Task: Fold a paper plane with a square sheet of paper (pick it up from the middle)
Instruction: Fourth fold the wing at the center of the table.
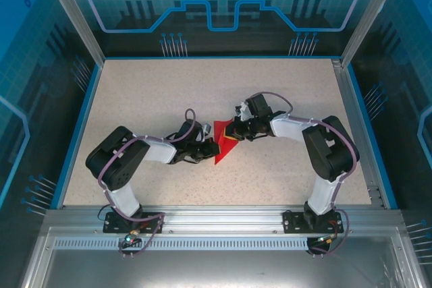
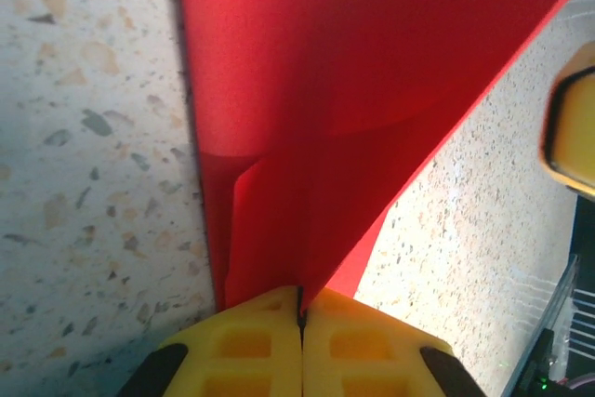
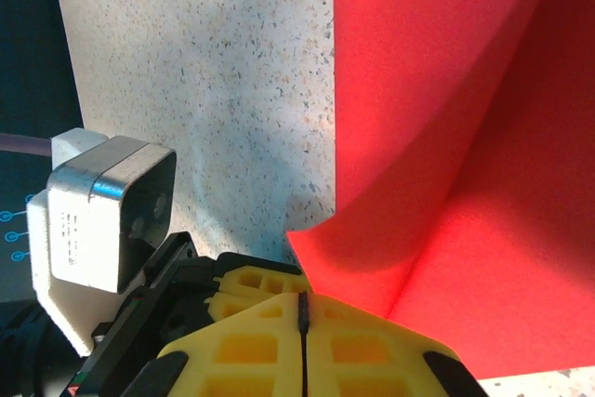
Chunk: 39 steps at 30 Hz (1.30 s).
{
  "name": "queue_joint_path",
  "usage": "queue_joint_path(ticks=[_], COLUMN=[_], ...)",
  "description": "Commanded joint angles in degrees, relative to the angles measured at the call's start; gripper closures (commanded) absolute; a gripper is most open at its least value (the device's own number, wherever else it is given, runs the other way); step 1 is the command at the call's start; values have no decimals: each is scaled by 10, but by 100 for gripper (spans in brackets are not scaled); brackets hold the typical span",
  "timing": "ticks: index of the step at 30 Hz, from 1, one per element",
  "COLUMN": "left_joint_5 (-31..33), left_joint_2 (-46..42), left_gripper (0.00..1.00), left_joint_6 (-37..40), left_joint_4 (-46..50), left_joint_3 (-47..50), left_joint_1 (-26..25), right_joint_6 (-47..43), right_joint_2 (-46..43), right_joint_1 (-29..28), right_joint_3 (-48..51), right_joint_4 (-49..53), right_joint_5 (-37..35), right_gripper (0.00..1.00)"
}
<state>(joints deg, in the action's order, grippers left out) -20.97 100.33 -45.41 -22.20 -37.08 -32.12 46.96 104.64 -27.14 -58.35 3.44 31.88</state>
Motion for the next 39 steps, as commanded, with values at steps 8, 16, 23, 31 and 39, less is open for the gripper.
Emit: queue_joint_path(ticks=[8,16,23,31,39], left_joint_5=[-10,-3,-3,-4,-6], left_joint_2=[4,3,-1,2,14], left_gripper=[94,92,89,98,99], left_joint_6=[-62,-77,-73,-105,-155], left_joint_4=[-50,-53,-49,-52,-85], left_joint_3=[33,43,39,44,60], left_joint_1=[12,15,16,20,27], right_joint_6=[14,13,12,8,6], right_joint_2=[41,68,74,82,96], right_joint_1=[-12,-15,-16,-16,-17], right_joint_3=[-39,-52,-58,-66,-79], right_joint_4=[-15,-13,-7,2,2], right_joint_5=[22,27,22,22,37], right_gripper=[93,93,93,93,92])
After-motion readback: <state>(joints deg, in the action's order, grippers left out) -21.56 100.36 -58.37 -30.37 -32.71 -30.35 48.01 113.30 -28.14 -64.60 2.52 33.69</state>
